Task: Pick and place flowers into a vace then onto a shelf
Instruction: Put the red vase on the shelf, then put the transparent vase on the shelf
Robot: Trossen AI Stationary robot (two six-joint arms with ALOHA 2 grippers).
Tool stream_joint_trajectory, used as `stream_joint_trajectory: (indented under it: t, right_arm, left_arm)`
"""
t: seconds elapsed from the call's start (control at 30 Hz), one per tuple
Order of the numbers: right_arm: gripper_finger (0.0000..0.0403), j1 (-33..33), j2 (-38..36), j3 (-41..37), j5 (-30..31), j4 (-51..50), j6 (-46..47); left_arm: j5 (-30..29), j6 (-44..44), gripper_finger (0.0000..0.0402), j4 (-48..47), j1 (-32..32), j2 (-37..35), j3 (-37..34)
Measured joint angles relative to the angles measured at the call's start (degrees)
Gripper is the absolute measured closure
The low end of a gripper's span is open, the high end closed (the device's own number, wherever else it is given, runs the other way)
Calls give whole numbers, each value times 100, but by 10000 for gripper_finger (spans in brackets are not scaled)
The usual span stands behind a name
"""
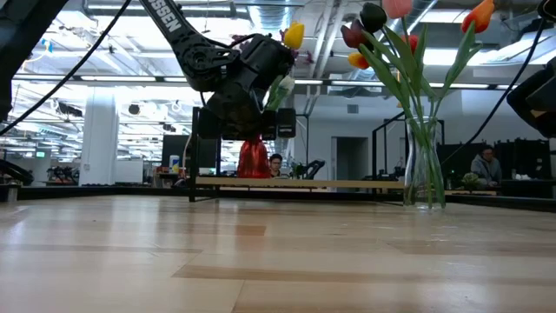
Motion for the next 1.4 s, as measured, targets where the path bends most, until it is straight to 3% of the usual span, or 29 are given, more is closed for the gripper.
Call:
stream_joint_trajectory:
  t: [0.53,1.4]
  right_arm:
    - [403,0,1,0,0,0,4]
    - [403,0,0,0,-2,0,2]
  left_arm:
    - [66,170,150,34,-102,0,0]
    - [-170,646,147,51,-533,2,-4]
